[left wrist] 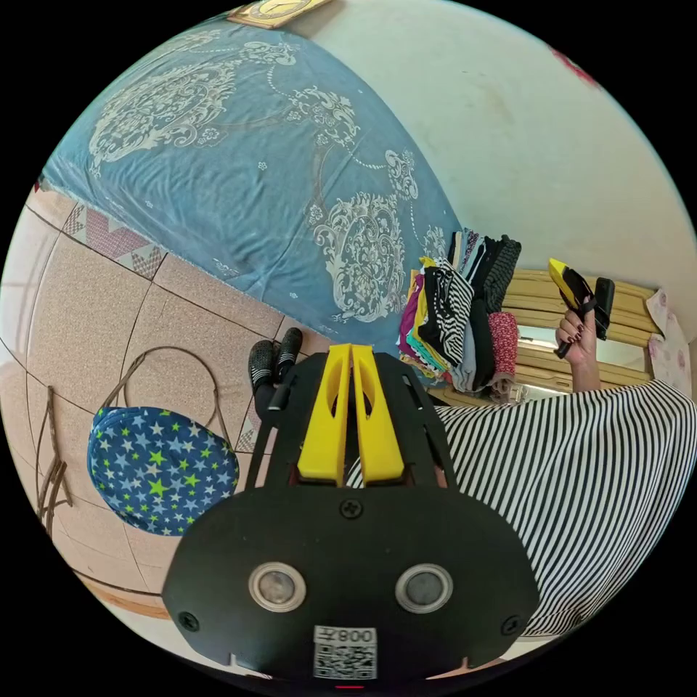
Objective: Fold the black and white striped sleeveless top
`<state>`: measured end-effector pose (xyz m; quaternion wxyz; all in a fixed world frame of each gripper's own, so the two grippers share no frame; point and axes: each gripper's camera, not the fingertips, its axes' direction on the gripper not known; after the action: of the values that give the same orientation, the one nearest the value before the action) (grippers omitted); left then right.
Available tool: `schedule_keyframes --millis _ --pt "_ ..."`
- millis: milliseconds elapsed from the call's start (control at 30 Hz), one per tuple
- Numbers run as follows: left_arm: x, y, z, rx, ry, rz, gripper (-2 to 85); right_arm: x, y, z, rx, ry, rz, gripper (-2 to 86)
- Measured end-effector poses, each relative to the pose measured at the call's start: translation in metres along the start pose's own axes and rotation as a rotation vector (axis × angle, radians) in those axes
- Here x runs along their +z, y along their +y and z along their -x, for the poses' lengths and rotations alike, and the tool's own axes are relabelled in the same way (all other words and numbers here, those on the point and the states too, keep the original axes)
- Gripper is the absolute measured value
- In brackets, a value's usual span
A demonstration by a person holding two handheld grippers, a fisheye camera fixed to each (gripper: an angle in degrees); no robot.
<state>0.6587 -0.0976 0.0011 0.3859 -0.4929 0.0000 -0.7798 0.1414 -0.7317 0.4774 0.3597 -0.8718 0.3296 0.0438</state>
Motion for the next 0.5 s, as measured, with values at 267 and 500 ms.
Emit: schedule_keyframes --millis 267,500 --pt "0.0 -0.046 0.043 -0.022 -0.045 0.044 0.2 0.057 -0.043 0.002 0.008 -0.084 0.037 0.1" --pt "0.013 -0.123 0.08 0.127 -0.036 0.226 0.2 0.091 -0.044 0.039 0.078 -0.062 -0.043 0.1"
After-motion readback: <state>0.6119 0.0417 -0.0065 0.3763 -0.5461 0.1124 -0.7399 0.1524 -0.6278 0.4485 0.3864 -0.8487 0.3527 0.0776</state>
